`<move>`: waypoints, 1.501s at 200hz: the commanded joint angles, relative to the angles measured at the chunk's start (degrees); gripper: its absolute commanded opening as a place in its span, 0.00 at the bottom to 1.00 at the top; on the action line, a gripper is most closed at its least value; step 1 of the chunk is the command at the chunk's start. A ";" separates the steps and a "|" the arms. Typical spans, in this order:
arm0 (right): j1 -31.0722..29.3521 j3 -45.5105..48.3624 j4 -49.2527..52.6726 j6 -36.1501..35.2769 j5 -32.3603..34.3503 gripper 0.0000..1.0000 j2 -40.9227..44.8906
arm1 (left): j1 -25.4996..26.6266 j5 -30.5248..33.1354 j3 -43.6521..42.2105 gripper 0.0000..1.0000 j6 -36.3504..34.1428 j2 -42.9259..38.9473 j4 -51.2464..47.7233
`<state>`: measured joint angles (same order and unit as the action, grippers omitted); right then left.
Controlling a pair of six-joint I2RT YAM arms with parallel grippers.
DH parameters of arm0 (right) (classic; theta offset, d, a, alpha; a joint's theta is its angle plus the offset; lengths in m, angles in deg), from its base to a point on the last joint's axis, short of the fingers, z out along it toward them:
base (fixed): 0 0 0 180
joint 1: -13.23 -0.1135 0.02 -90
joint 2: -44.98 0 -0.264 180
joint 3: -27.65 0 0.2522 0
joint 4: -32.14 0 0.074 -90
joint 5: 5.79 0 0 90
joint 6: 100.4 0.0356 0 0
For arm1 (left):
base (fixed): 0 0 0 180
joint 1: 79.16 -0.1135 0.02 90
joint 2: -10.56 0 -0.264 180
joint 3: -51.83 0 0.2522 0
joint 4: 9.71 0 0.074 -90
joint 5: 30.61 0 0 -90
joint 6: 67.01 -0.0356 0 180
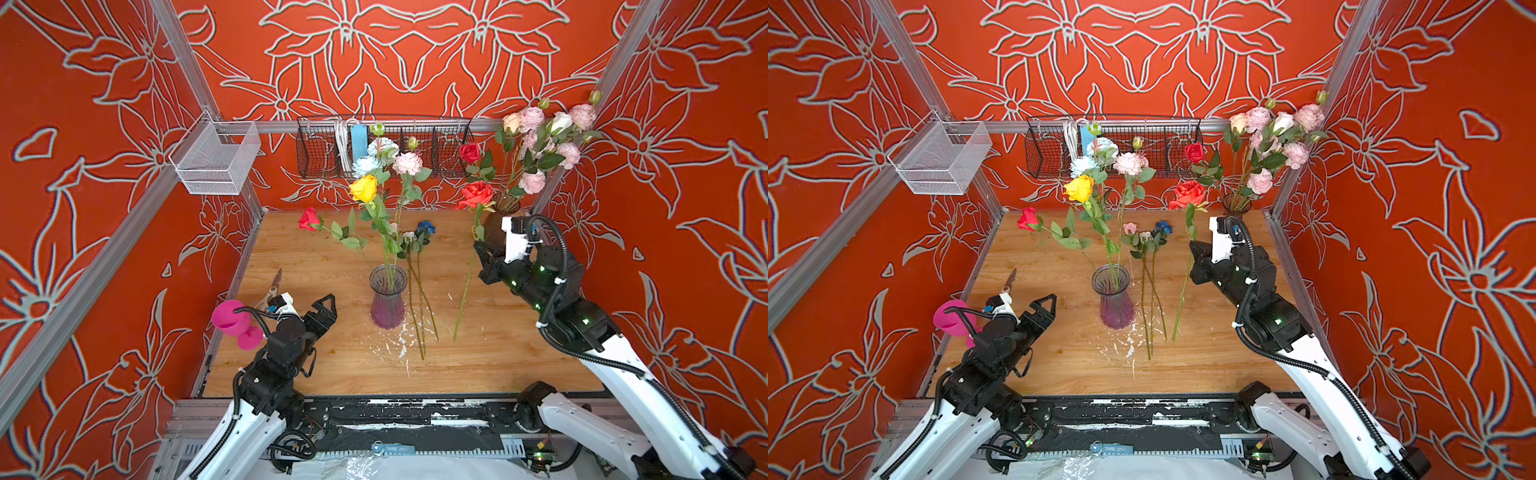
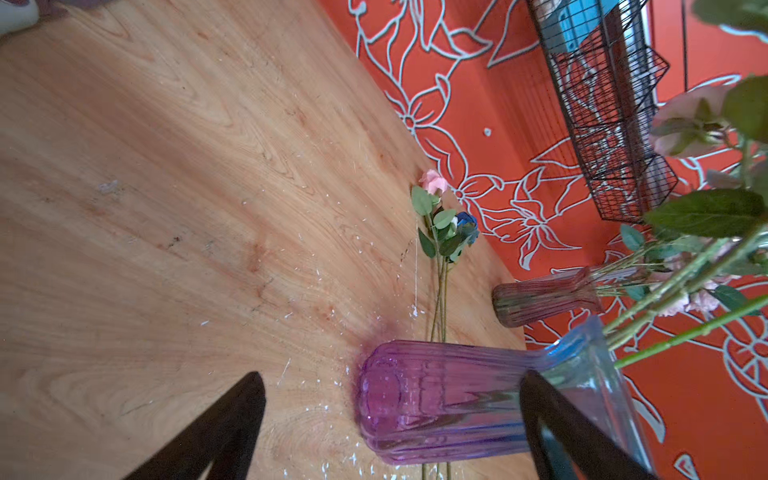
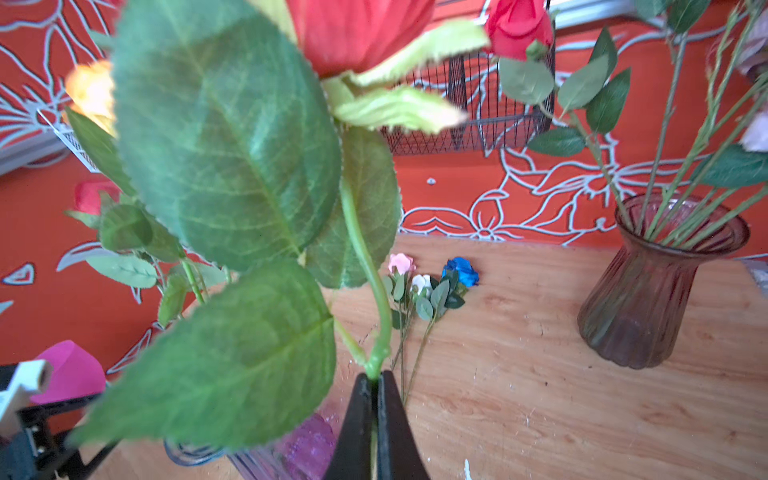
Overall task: Arrange the flowers into the vase
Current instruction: 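Lift the red rose upright out of the pile with the right gripper, then carry the red rose over the purple vase and lower its stem in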
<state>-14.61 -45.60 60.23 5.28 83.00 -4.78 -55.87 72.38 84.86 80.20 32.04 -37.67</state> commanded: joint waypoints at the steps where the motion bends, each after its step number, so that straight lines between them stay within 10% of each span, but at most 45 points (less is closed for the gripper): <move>1: -0.83 -1.61 -3.10 0.69 0.27 0.00 -1.10 | 0.27 -0.39 1.65 0.95 -0.62 2.75 3.33; 64: -5.77 -13.16 -8.32 -1.95 -0.48 0.00 -9.48 | 0.27 -0.62 9.81 0.96 -10.05 3.76 -4.93; 207: -11.72 -31.68 -17.66 -7.06 -1.18 0.00 -26.17 | 0.27 -0.65 3.69 0.96 -4.57 -7.32 -7.80; 300: -15.63 -12.57 -37.16 -8.65 -1.98 0.00 -29.07 | 0.27 -1.06 3.23 0.96 -3.51 -10.87 -7.95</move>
<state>-28.81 -61.18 29.93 -1.25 81.71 -34.44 -55.85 71.14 87.59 75.96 22.49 -44.88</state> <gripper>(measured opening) 0.054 0.961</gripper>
